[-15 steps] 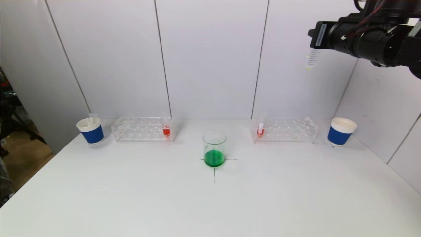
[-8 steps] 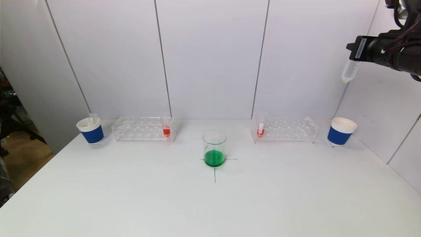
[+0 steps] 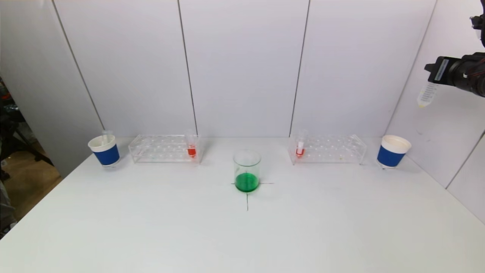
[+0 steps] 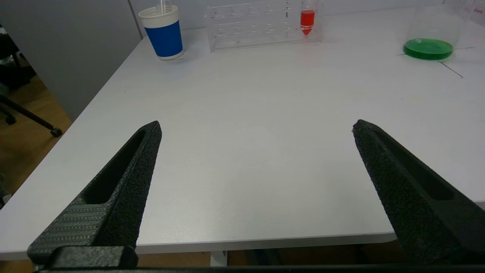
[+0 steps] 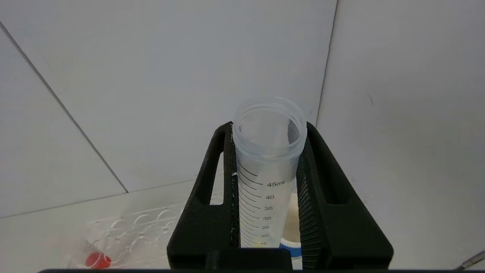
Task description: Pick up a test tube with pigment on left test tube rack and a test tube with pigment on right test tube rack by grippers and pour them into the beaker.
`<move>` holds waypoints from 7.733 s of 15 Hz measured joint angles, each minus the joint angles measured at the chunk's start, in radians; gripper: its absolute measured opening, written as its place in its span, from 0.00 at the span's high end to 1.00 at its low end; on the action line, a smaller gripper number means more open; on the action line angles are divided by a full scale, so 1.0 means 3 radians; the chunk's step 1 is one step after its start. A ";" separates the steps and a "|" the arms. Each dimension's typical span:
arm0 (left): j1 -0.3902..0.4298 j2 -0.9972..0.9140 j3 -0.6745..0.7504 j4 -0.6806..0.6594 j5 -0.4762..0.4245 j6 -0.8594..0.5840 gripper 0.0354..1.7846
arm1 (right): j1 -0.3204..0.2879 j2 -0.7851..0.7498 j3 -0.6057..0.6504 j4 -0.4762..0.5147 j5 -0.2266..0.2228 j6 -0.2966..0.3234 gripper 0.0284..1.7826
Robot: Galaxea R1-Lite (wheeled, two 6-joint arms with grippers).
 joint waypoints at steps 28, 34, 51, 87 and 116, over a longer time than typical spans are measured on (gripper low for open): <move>0.0000 0.0000 0.0000 0.0000 0.0000 -0.0001 0.01 | -0.0327 0.1459 0.0101 -0.1324 0.0290 -0.0038 0.74; 0.0000 0.0000 0.0000 0.0000 0.0000 0.0000 0.01 | -0.0343 0.1615 0.0138 -0.1371 0.0294 -0.0038 0.74; 0.0000 0.0000 0.0000 0.0000 0.0000 0.0000 0.01 | -0.0340 0.1660 0.0385 -0.1586 0.0316 -0.0038 0.74; 0.0000 0.0000 0.0000 0.0000 0.0000 0.0000 0.01 | -0.0082 -0.0150 0.1812 -0.1568 0.0407 -0.0004 0.00; 0.0000 0.0000 0.0000 0.0000 0.0000 -0.0001 0.01 | 0.0684 -0.5133 0.3316 0.1672 0.0931 0.0123 0.00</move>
